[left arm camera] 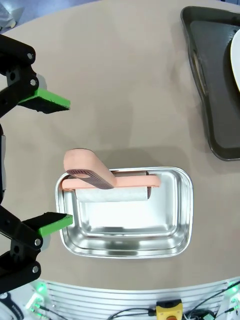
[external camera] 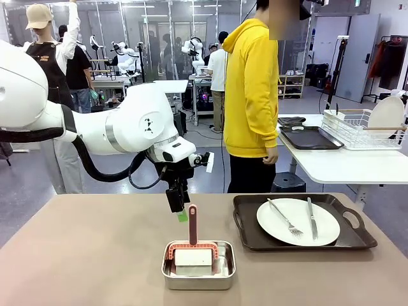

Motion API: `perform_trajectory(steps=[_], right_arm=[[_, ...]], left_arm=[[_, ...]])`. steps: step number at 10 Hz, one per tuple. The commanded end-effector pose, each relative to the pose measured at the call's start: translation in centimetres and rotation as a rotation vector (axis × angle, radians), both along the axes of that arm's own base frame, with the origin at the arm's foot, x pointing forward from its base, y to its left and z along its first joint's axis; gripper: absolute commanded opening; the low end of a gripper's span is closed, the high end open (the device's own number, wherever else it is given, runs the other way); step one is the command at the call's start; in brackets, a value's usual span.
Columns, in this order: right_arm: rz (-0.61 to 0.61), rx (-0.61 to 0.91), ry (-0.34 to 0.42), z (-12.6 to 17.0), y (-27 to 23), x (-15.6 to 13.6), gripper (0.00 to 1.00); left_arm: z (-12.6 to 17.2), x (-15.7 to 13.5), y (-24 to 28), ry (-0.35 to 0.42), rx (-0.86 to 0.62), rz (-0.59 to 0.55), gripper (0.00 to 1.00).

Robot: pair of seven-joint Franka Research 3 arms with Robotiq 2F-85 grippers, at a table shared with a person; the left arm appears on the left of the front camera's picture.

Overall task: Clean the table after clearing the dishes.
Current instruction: When the right (or left) Handle tray is removed, use the right hand (or left hand) to clean the right (or left) side of the table with the Lint Roller.

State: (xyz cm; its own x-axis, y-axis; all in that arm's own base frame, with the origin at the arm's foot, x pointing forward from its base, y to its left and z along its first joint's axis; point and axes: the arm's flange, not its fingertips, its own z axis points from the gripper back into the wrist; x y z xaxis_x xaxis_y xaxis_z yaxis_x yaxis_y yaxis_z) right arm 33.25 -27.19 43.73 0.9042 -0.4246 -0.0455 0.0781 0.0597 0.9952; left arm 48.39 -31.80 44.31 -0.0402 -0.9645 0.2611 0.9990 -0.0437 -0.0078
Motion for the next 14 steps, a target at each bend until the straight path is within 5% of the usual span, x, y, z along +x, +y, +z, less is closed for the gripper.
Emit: perform_trajectory(steps=[1,4,6,10,14], right_arm=[[0.005,0.007,-0.009,0.2,0.0,-0.3,1.0],[0.005,0.007,-0.009,0.2,0.0,-0.3,1.0],[0.005,0.007,-0.009,0.2,0.0,-0.3,1.0],[0.005,0.007,-0.009,0.2,0.0,-0.3,1.0],[0.005,0.007,-0.009,0.2,0.0,-0.3,1.0]], left_arm=[[0.2,0.0,0.0,-0.007,0.007,0.001,1.0],[0.0,0.0,0.0,0.0,0.0,0.0,1.0],[4.8,1.1,4.7,0.15,-0.068,0.141,1.0],[11.6,-0.4,22.6,0.451,-0.554,0.459,1.0],[6.3,-5.6,46.2,0.572,-0.986,0.92,1.0]])
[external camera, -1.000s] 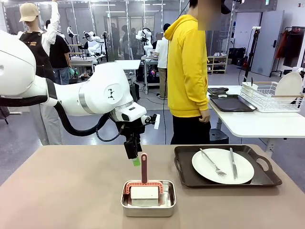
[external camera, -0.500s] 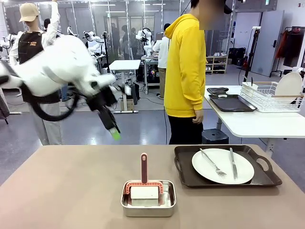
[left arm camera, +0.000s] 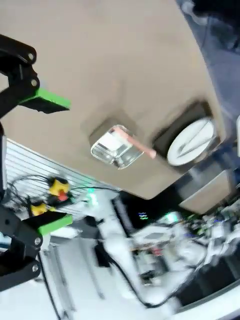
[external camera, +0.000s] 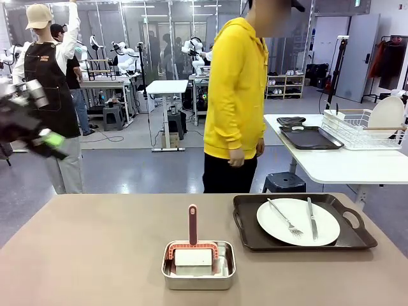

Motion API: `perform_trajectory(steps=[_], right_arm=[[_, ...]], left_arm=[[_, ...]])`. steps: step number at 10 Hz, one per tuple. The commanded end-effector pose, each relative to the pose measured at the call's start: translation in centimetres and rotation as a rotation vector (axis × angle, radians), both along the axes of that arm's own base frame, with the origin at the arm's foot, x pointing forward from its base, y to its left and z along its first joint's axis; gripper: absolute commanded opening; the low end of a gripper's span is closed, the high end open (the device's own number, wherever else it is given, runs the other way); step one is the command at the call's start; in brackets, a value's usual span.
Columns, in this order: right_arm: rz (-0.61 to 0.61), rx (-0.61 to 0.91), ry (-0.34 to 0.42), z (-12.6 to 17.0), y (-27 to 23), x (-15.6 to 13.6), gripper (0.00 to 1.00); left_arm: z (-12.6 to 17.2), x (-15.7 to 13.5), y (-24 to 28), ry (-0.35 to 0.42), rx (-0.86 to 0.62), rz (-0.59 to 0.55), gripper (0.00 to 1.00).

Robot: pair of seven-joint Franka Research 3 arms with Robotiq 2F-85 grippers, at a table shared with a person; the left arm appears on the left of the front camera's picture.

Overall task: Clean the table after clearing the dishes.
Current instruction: When the right (or left) Handle tray is removed, use the right hand (or left hand) to clean the right (or left) side of the table with the Lint Roller.

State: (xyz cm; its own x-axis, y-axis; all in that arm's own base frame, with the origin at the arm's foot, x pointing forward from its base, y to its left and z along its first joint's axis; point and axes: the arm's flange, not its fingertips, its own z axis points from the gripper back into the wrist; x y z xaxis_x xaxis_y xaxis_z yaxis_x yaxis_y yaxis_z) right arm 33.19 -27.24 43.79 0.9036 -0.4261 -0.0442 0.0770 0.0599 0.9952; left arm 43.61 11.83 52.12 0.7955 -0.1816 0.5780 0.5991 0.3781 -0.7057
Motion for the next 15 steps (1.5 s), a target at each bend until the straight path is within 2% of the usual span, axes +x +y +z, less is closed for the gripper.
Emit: perform_trajectory(steps=[1,3,4,5,6,7,8,9,15], right_arm=[[0.006,0.007,-0.008,0.1,0.1,-0.2,1.0],[0.006,0.007,-0.008,0.1,0.1,-0.2,1.0],[0.006,0.007,-0.008,0.1,0.1,-0.2,1.0],[0.006,0.007,-0.008,0.1,0.1,-0.2,1.0],[0.006,0.007,-0.008,0.1,0.1,-0.2,1.0],[0.006,0.007,-0.008,0.1,0.1,-0.2,1.0],[0.006,0.007,-0.008,0.1,0.1,-0.2,1.0],[0.006,0.007,-0.008,0.1,0.1,-0.2,1.0],[0.006,0.007,-0.008,0.1,0.1,-0.2,1.0]], left_arm=[[-3.4,-2.5,7.5,0.05,-0.17,0.223,1.0],[-7.0,-5.4,13.9,0.113,-0.244,0.312,1.0],[-8.6,-6.2,15.7,0.167,-0.211,0.372,1.0],[-10.0,-7.3,17.7,0.264,-0.116,0.442,1.0],[-10.1,-7.6,18.7,0.248,-0.152,0.465,1.0],[-10.0,-7.1,18.9,0.267,-0.125,0.472,1.0],[-10.3,-5.7,19.0,0.308,0.026,0.534,1.0],[-11.3,-7.9,18.9,0.243,-0.152,0.462,1.0],[-11.3,-7.9,18.9,0.243,-0.152,0.462,1.0]])
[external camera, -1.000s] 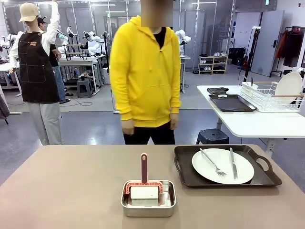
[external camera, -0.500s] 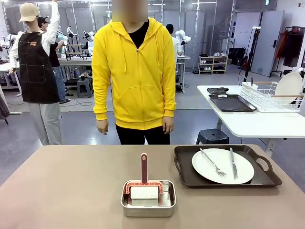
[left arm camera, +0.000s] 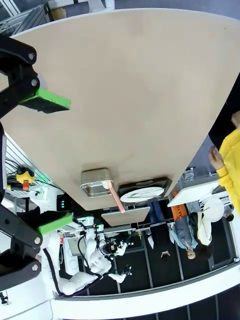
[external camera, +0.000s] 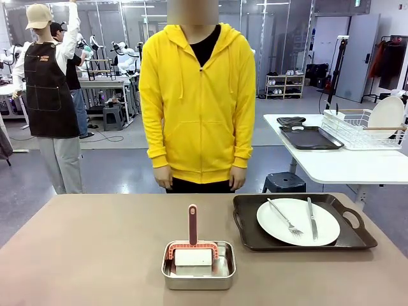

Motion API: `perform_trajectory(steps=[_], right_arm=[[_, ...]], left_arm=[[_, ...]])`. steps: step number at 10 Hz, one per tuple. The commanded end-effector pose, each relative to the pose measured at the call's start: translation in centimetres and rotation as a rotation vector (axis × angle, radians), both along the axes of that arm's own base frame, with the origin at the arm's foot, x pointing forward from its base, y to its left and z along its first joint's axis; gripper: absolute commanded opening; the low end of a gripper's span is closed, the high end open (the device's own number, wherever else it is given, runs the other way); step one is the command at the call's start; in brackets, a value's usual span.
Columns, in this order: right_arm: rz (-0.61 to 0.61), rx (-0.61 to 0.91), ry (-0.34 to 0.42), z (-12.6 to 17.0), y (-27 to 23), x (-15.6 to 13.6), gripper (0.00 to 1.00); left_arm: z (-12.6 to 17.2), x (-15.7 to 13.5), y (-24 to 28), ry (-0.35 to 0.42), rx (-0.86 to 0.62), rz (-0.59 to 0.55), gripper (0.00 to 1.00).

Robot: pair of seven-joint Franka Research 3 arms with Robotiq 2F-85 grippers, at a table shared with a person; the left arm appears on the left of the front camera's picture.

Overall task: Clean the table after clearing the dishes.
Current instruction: When the right (or left) Handle tray is removed, use the right hand (or left hand) to clean the right (or left) side of the table with the Lint Roller.

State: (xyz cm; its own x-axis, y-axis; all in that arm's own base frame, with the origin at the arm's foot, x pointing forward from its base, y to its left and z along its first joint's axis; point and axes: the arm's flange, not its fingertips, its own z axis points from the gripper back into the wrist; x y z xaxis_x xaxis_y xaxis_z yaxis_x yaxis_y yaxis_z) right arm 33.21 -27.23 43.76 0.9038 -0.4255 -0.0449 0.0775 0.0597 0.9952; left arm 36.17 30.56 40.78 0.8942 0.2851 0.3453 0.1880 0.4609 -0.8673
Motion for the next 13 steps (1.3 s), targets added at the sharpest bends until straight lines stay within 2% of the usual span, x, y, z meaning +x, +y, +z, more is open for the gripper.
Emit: perform_trajectory(steps=[1,13], right_arm=[[0.005,0.007,-0.009,0.17,0.06,-0.27,1.0],[0.005,0.007,-0.009,0.17,0.06,-0.27,1.0]], left_arm=[[0.06,-0.51,0.22,-0.022,-0.017,-0.001,1.0],[0.06,-0.51,0.22,-0.022,-0.017,-0.001,1.0]])
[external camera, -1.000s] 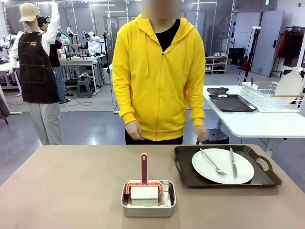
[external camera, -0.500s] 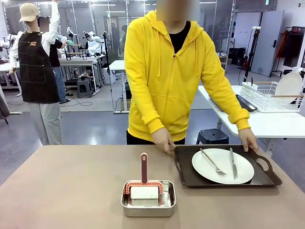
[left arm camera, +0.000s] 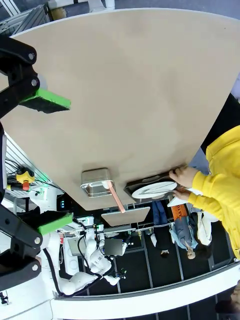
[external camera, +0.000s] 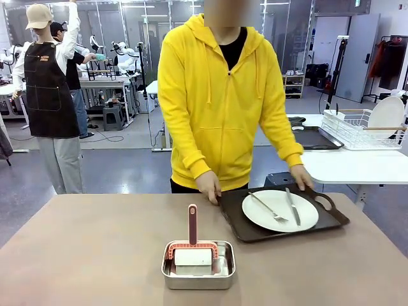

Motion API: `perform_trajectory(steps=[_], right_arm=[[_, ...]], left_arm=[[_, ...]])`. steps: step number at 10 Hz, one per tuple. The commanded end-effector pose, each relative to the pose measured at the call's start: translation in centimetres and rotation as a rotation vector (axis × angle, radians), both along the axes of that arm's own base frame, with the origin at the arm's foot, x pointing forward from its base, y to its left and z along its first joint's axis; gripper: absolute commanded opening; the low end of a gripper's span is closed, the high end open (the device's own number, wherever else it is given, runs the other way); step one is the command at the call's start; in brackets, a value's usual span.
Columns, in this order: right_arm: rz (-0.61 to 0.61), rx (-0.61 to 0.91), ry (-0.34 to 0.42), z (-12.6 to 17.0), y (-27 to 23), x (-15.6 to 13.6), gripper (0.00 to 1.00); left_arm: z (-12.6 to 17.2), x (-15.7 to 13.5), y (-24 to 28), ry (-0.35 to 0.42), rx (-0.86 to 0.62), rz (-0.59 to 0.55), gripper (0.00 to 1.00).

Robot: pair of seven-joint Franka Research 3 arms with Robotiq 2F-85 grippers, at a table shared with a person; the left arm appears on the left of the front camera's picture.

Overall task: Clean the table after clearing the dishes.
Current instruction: When the right (or left) Handle tray is removed, use the right hand (or left hand) to clean the right (or left) side of the table with the Lint Roller.

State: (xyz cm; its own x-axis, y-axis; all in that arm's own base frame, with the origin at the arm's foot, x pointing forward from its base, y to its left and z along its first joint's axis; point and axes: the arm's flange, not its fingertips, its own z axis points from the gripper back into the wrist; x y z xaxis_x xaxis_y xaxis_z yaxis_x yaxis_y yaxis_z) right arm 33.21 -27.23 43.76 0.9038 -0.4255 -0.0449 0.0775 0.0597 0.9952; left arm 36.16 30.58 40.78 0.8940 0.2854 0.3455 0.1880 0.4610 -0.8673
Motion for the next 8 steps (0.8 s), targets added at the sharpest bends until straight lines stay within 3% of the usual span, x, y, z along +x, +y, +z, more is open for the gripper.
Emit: perform_trajectory(steps=[1,6,7,8], right_arm=[[0.005,0.007,-0.009,0.2,0.1,-0.3,1.0],[0.0,0.0,0.0,0.0,0.0,0.0,1.0],[0.012,-0.009,-0.05,1.3,3.0,-0.3,1.0],[0.067,-0.1,-0.038,3.5,7.5,1.2,1.0]], left_arm=[[0.1,-0.5,0.2,-0.022,-0.017,-0.001,1.0],[0.1,-0.5,0.2,-0.022,-0.017,-0.001,1.0],[0.1,-0.5,0.2,-0.022,-0.017,-0.001,1.0],[0.1,-0.5,0.2,-0.022,-0.017,-0.001,1.0]])
